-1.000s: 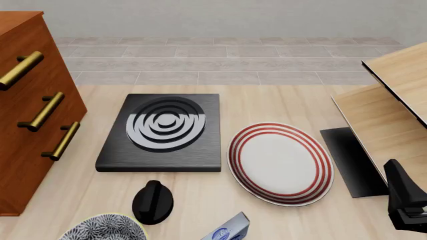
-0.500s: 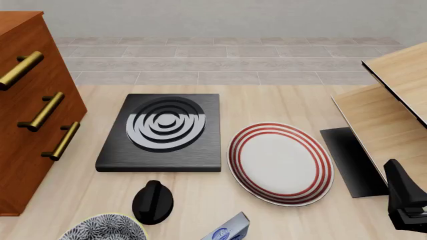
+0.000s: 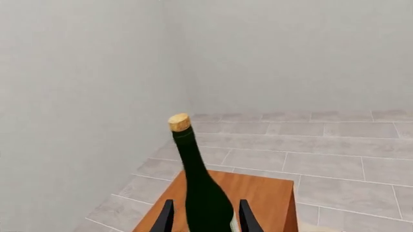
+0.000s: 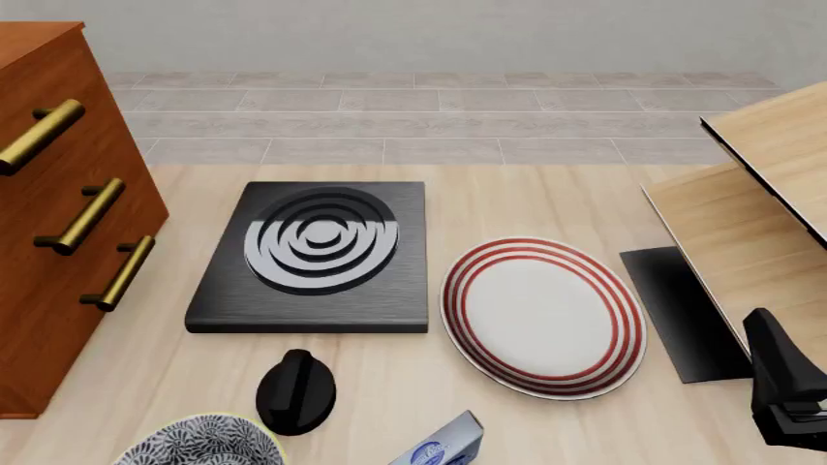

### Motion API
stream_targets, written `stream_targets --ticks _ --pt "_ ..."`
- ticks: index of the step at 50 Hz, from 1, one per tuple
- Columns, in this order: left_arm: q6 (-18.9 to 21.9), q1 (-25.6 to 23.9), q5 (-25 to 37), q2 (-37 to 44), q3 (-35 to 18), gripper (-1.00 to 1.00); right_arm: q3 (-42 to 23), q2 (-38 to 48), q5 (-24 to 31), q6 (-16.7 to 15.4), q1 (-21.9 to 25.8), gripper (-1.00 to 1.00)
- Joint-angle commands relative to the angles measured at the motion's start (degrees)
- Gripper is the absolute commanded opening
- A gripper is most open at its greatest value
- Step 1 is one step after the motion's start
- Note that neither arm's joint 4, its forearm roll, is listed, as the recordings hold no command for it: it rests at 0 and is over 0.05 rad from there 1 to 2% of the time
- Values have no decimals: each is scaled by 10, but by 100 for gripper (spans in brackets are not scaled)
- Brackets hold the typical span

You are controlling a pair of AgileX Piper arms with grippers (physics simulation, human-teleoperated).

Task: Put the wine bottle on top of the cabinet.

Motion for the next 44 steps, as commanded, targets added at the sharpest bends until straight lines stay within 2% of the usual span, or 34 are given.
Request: stream_targets --ticks 1,31,44 --pt "-3 1 21 -41 14 100 0 0 0 0 0 100" --pt "-6 -64 96 -233 93 100 0 0 0 0 0 100" --pt "-6 -150 156 -393 209 100 0 0 0 0 0 100"
